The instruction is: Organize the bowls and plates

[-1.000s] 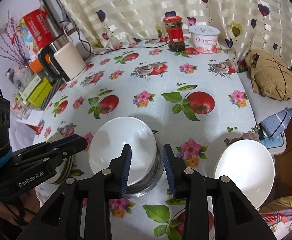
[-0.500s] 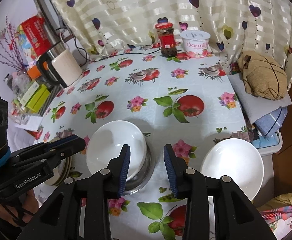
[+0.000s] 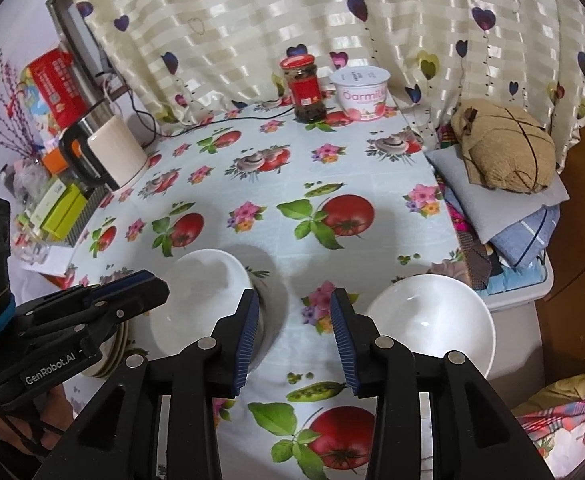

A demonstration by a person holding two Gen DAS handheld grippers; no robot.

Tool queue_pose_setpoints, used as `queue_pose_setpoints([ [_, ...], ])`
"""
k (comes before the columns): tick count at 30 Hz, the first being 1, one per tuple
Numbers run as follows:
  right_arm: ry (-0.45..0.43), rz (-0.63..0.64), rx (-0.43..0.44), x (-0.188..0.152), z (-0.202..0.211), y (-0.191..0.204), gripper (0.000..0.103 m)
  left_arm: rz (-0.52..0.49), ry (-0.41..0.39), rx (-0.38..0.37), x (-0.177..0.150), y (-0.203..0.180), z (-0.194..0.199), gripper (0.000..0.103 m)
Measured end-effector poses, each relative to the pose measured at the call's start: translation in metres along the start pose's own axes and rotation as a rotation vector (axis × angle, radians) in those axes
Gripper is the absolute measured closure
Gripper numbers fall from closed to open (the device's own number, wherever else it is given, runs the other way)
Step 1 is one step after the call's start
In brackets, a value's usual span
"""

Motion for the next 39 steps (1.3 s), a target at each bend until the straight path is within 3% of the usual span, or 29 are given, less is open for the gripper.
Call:
queue_pose_setpoints([
  [39, -0.021, -0.174, -0.085, -0.026, 0.016, -0.094, 0.064, -0.095, 0.117, -0.115, 0.009, -0.075, -0.062, 0.081],
])
Point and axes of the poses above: each gripper's, at about its wrist camera, not at the fingertips, and z roughly against the way its jaws point, y to its left, x to its top, the point moved 2 cm from there along -z, roughly the way its jaws point, and after that the axes turned 9 degrees about y, right-handed, at the moved point
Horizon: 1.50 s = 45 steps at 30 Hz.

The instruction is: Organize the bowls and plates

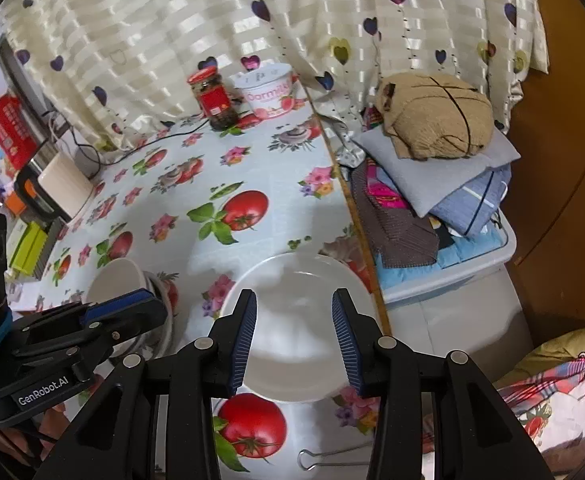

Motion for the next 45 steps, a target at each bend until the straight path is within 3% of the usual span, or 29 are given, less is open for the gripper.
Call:
queue_pose_setpoints([
  [11, 0.014, -0.060, -0.017, -0.007, -0.007, -0.026, 0.064, -0.008, 0.034, -0.013, 0.000, -0.007, -0.018, 0.081],
  [24, 0.053, -0.102, -0.017, -0.015, -0.027, -0.045, 0.064, -0.004, 0.071, 0.021, 0.001, -0.010, -0.043, 0.081],
  [26, 0.057, -0.103, -0.012, -0.016, -0.029, -0.047, 0.066, -0.007, 0.073, 0.024, 0.001, -0.011, -0.045, 0.081],
  [31, 0.071, -0.094, 0.001, -0.017, -0.036, -0.046, 0.083, -0.008, 0.080, 0.037, 0.002, -0.011, -0.052, 0.081],
  [39, 0.083, -0.093, 0.010, -0.020, -0.042, -0.047, 0.089, -0.018, 0.091, 0.038, 0.002, -0.014, -0.060, 0.081],
  [45, 0.084, -0.095, 0.007, -0.020, -0.043, -0.047, 0.090, -0.025, 0.091, 0.052, 0.001, -0.015, -0.061, 0.088],
])
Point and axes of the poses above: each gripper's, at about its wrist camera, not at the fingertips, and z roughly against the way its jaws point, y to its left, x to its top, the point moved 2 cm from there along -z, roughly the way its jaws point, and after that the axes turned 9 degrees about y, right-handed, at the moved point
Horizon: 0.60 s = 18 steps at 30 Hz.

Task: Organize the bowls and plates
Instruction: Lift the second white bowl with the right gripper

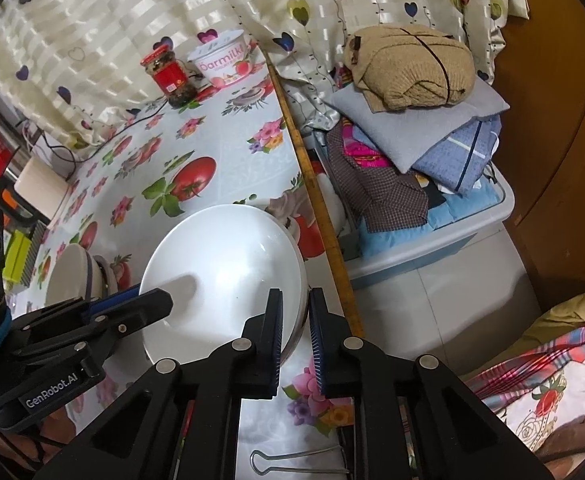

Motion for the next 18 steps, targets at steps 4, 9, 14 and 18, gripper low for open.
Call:
queue_pose_setpoints([
  [4, -0.002, 0.002, 0.001, 0.001, 0.001, 0.000, 0.090, -0.007, -0.010, 0.004, 0.000, -0.001, 0.003, 0.089],
  [9, -0.013, 0.010, -0.003, 0.003, 0.007, 0.004, 0.090, -0.009, -0.022, 0.008, 0.000, 0.000, 0.009, 0.089],
  [14, -0.023, 0.019, -0.002, 0.004, 0.014, 0.009, 0.090, -0.005, -0.036, 0.007, 0.000, 0.000, 0.017, 0.089],
  [18, -0.035, 0.028, -0.001, 0.006, 0.022, 0.014, 0.090, -0.002, -0.050, 0.003, 0.000, 0.000, 0.024, 0.089],
])
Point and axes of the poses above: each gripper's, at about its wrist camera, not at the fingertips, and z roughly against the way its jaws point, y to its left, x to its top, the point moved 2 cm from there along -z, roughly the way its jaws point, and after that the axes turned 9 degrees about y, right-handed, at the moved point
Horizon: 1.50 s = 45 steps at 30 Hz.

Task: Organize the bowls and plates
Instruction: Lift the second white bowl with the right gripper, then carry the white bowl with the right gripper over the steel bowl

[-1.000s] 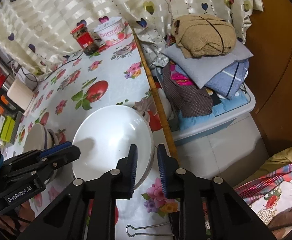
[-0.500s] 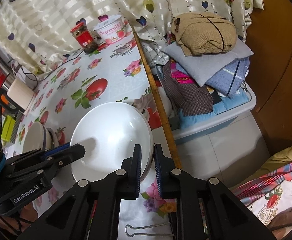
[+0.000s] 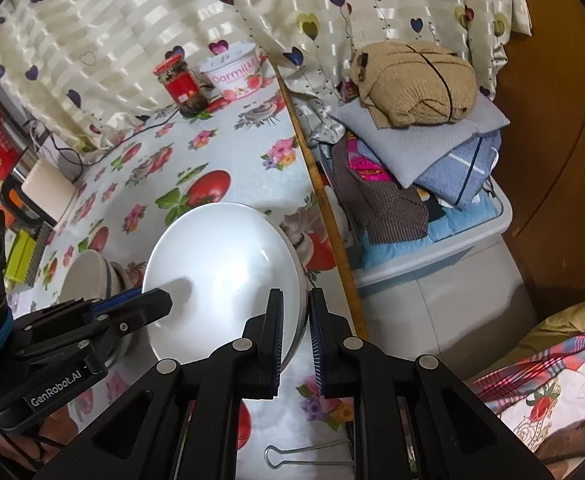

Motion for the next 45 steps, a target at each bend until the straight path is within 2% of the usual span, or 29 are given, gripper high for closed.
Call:
queue_pose_setpoints([
  [16, -0.037, 0.039, -0.008, 0.005, 0.022, 0.019, 0.090, 0.015, -0.049, -0.012, 0.000, 0.004, 0.026, 0.089],
  [45, -0.082, 0.154, 0.025, 0.018, 0.042, 0.085, 0.090, 0.101, -0.146, 0.018, -0.008, 0.045, 0.082, 0.089],
])
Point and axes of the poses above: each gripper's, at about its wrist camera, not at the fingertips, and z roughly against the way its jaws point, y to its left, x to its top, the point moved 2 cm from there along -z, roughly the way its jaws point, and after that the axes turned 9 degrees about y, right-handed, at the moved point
